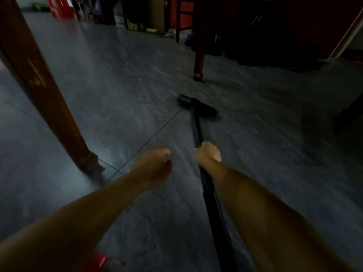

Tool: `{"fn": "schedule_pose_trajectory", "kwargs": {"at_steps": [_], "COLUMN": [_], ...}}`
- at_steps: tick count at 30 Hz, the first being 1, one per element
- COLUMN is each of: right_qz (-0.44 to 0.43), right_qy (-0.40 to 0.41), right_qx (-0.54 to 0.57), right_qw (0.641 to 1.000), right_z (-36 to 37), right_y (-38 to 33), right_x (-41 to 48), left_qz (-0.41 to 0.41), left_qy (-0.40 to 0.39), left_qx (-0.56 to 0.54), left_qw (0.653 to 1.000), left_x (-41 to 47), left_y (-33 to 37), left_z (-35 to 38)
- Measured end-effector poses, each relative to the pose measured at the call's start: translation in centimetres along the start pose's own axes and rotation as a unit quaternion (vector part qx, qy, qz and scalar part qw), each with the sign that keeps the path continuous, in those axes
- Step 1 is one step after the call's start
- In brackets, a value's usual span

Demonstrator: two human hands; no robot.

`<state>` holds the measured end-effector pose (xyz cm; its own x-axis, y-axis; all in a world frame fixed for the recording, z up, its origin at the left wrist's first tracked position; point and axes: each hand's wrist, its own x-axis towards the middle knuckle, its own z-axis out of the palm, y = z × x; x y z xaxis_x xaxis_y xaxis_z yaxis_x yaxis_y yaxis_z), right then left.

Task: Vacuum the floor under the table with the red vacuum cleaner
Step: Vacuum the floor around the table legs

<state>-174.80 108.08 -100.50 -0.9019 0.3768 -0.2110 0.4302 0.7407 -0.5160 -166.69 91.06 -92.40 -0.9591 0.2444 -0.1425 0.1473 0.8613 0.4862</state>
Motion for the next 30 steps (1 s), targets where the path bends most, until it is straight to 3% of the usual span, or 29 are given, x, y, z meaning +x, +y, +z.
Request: {"fn": "schedule_pose_trajectory", "kwargs": {"at_steps": [4,13,18,24,27,30], "right_qz": [-0.053,0.023,0.041,-0.016,0.015,0.119], "right_qy": [-0.024,-0.031,-0.075,-0.108,-0.055,0.011], "right_qx": [-0.068,-0.158,-0.106,-0.118,-0.114,-0.117], "right_qw": [0.996,0.987,0.991,0.987,0.992,0.986], "right_z": [1.2,-2.5,-0.6,0.4,-1.3,-4.2], "right_y": [-1.1,7.8,10.1,9.3,10.9,13.7], "right_x": [-2.3,-11.6,-21.6,-30.2,-29.7,-28.2], "left_qz": [0.002,0.026,0.106,0.153,0.164,0.168], "left_qy": [-0.012,-0.025,-0.083,-0.106,-0.108,-0.119], "left_qx": [0.010,-0.013,0.042,0.084,0.088,0.074], "left_qw": [1.000,0.999,0.990,0.979,0.977,0.976], "left_x": [-1.2,-4.7,-8.2,-10.1,-10.6,-11.8], "left_y": [-0.9,0.7,5.0,8.5,8.9,8.7], "left_z": [-0.3,2.1,5.9,6.4,7.8,9.1]}}
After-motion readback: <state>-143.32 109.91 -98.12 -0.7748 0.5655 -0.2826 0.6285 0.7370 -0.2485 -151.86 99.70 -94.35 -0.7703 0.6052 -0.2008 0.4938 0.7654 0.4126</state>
